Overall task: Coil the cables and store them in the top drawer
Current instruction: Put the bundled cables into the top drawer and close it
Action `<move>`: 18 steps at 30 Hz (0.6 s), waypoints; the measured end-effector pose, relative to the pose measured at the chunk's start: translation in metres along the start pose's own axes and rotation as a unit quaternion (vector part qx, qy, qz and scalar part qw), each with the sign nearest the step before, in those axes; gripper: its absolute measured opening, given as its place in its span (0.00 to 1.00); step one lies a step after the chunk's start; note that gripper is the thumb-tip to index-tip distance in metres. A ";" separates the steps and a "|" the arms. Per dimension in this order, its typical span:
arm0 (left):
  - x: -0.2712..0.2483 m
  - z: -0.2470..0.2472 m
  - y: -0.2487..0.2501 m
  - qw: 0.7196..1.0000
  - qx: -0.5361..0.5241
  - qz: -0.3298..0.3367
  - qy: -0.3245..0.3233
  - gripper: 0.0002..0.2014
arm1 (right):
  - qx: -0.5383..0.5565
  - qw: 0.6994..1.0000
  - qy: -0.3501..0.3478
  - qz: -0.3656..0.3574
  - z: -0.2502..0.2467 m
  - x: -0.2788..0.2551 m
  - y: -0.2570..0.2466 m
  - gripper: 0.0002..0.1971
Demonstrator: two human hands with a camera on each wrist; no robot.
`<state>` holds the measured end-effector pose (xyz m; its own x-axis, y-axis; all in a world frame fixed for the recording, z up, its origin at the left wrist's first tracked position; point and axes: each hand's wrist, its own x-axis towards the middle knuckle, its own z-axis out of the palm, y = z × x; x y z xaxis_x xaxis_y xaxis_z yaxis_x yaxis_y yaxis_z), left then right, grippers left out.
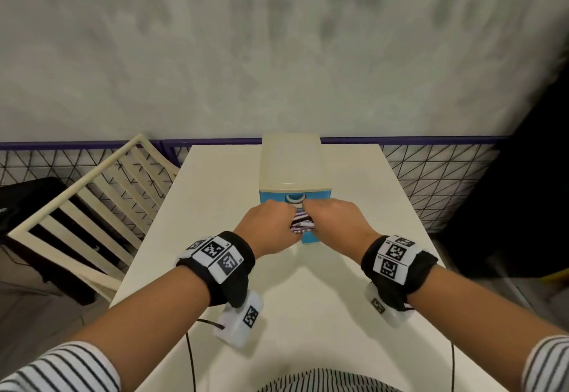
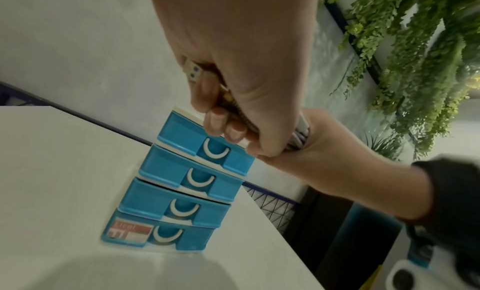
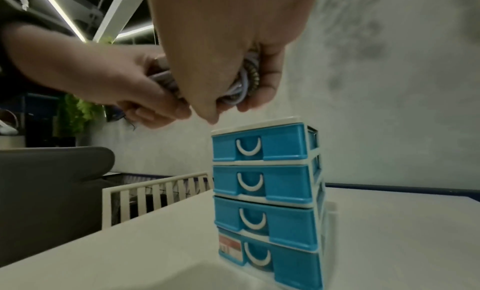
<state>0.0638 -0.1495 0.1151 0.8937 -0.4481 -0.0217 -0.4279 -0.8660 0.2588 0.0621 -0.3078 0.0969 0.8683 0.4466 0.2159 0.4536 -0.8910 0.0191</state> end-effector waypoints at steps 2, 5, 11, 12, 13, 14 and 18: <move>0.000 0.002 -0.001 1.000 0.008 0.005 -0.006 0.07 | -0.015 0.997 -0.072 0.003 -0.003 0.002 0.000 0.08; 0.003 0.001 -0.008 0.999 0.001 -0.004 -0.033 0.10 | 0.004 0.991 -0.130 0.016 -0.001 0.009 0.000 0.11; 0.014 -0.021 -0.049 0.996 -0.010 -0.036 -0.083 0.54 | 0.049 0.977 -0.200 0.061 0.004 0.030 0.032 0.08; 0.015 -0.025 -0.057 0.995 0.004 -0.043 -0.085 0.55 | 0.059 0.974 -0.207 0.070 0.005 0.033 0.036 0.09; 0.016 -0.027 -0.063 0.995 0.017 -0.048 -0.088 0.54 | 0.070 0.972 -0.210 0.075 0.005 0.036 0.039 0.10; 0.018 -0.028 -0.068 0.994 0.024 -0.048 -0.090 0.51 | 0.080 0.971 -0.213 0.076 0.004 0.038 0.039 0.10; 0.023 -0.023 -0.075 0.998 -0.027 -0.031 -0.054 0.37 | 0.111 0.972 -0.200 0.056 0.004 0.048 0.036 0.16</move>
<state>0.1198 -0.0897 0.1175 0.8970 -0.4184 -0.1423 -0.3625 -0.8808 0.3045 0.1212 -0.3185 0.1040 0.9028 0.3839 -0.1939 0.3456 -0.9159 -0.2043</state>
